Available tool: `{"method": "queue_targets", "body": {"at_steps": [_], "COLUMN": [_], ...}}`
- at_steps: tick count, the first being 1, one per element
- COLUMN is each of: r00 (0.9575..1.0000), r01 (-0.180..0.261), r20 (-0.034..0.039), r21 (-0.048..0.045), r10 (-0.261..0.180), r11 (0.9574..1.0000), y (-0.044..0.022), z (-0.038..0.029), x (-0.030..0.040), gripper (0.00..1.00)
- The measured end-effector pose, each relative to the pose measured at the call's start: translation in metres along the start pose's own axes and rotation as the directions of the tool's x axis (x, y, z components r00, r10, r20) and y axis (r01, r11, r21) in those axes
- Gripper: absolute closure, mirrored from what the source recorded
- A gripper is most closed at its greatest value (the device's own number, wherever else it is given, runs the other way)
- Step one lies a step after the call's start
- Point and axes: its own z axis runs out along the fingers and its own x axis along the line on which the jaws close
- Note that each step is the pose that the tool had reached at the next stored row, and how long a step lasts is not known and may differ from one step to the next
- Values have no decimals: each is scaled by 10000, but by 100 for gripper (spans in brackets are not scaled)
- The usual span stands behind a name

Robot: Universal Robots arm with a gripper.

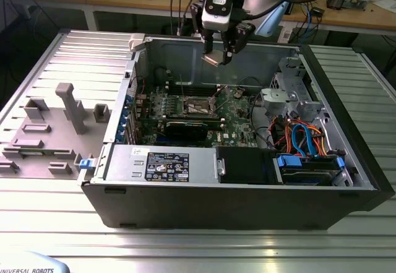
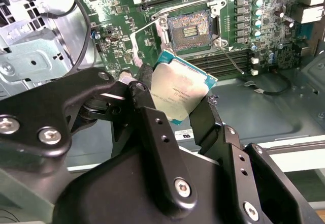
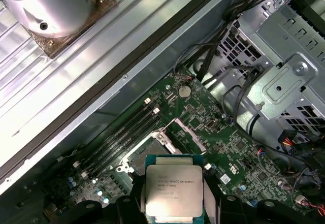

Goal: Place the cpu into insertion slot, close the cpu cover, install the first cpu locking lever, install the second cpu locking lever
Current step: 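Place the cpu into insertion slot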

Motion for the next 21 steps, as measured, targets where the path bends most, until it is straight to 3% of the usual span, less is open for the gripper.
{"method": "queue_targets", "body": {"at_steps": [7,21], "r00": [9976,9972], "r01": [-692,-742], "r20": [60,65], "r21": [-15,-17], "r10": [692,742], "r11": [9976,9972], "y": [0,0], "z": [1,1], "x": [0,0], "gripper": [46,46]}}
